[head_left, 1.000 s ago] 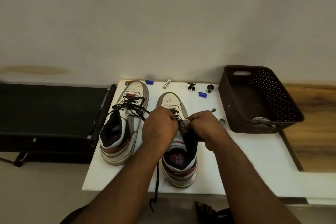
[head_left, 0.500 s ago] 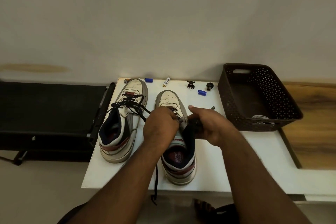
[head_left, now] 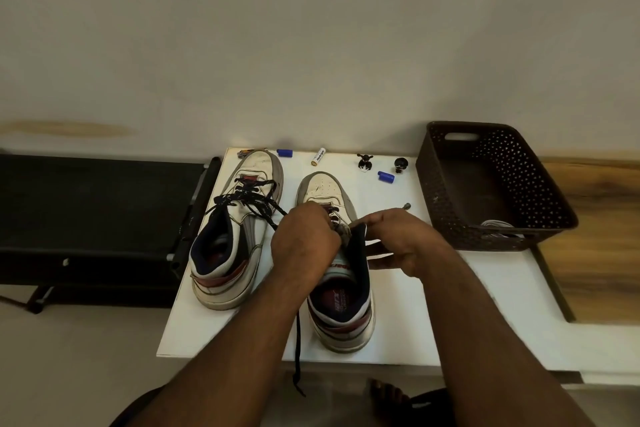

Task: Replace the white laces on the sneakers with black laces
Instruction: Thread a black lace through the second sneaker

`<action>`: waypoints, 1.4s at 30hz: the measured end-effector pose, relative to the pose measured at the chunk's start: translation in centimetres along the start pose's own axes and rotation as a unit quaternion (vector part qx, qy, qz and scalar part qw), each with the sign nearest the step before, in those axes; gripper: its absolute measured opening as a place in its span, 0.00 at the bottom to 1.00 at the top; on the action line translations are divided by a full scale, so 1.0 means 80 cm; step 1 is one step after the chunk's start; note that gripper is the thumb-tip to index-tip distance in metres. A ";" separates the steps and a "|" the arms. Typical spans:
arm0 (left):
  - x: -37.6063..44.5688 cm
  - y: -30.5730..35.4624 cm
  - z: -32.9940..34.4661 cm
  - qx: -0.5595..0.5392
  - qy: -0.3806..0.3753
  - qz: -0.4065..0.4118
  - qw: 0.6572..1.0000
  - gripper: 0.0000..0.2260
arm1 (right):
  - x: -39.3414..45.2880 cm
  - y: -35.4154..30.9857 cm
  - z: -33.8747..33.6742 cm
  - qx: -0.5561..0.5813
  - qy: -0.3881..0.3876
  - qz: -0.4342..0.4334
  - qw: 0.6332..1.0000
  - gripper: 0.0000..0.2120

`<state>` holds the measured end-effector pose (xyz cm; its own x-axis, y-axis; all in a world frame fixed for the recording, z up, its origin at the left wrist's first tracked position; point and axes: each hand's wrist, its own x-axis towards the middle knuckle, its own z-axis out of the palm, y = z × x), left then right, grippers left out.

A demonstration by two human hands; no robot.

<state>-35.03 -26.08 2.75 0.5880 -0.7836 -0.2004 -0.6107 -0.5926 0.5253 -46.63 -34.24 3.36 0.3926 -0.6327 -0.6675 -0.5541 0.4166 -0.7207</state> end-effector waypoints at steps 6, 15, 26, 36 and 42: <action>-0.002 0.003 0.001 -0.007 -0.002 0.004 1.000 0.07 | -0.006 -0.003 0.010 -0.038 0.010 -0.035 0.999 0.14; -0.004 -0.009 -0.003 -0.018 0.033 0.031 0.999 0.21 | 0.003 -0.012 -0.011 0.213 0.118 -0.088 0.966 0.08; -0.006 -0.004 -0.002 -0.039 0.060 0.031 0.997 0.40 | 0.013 -0.003 -0.014 -0.306 0.091 -0.282 0.905 0.07; 0.002 -0.015 -0.008 -0.104 0.025 0.027 0.994 0.36 | -0.035 -0.030 -0.075 0.573 0.137 -0.352 0.727 0.06; 0.004 -0.030 -0.032 -0.396 0.073 -0.110 0.909 0.13 | 0.007 0.013 -0.037 -0.390 0.275 -0.168 0.863 0.21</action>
<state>-32.03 -24.46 3.56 0.7493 -0.5948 -0.2911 0.0688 -0.3672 0.9276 -49.14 -36.11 2.76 0.3389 -0.9353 -0.1019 -0.8866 -0.2813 -0.3672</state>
